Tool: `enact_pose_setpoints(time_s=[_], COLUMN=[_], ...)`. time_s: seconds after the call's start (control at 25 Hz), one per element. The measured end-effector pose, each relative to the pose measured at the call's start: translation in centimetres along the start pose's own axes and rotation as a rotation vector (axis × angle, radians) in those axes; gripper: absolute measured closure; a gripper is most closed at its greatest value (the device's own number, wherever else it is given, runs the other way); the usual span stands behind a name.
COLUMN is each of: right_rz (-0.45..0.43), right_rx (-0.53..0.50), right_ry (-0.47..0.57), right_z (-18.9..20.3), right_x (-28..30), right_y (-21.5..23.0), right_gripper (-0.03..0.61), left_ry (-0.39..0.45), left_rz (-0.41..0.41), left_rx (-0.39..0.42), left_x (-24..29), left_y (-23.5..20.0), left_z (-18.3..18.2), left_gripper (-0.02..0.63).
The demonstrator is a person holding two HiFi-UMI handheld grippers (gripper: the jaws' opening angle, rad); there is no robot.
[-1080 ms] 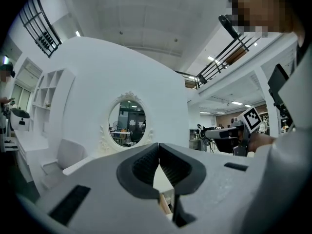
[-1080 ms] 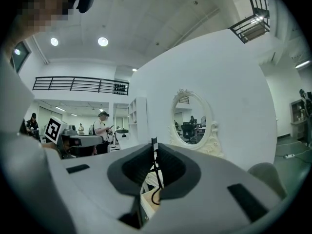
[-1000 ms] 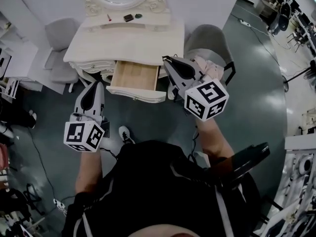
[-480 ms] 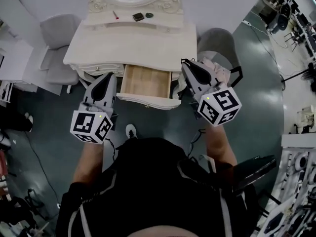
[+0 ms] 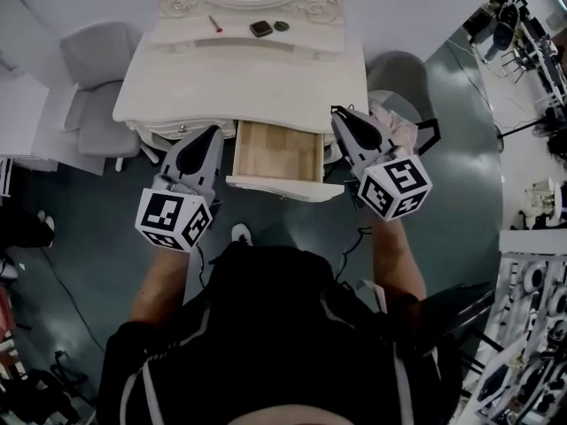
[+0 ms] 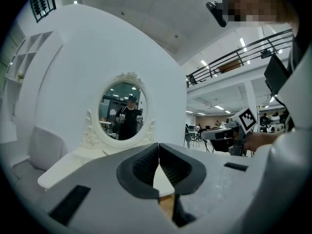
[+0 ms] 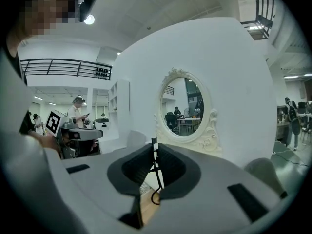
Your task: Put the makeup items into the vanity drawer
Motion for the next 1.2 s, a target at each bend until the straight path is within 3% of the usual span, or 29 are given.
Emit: enact_pose_setpoints(time_s=[0.28,0.56,0.84,1.2], right_rz=[0.006,-0.08,-0.189,-0.309], right_rx=[0.003,0.006,-0.034,-0.097], right_ry=[-0.061,-0.167,-0.291,-0.42], right_z=[1.9,6.7,12.2,20.5], right_x=[5.1,10.3,15.1,19.9], right_y=[-0.4,1.4,3.2,2.1], right_gripper=[0.541,0.541,0.541,0.541], left_ry=[-0.052,-0.161,-0.218,-0.286], left_rz=[0.039,-0.017,-0.08,-0.157], left_rx=[-0.024,-0.069,-0.13,-0.193], left_x=[1.6,4.1,6.1,7.0], left_y=[-3.8,-5.1,-4.4,-4.1], left_z=[2.2,6.8,10.1,15.5], left_gripper=[0.609,0.609,0.609,0.609])
Point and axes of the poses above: the fingertips, and each gripper's own axes: x forward along the fingers, y to its right, z out of its underside, the point moved 2 cm from there along -x, backward along the fingers, and after that the axes turned 8 degrees about -y, right-handed, at the moved point
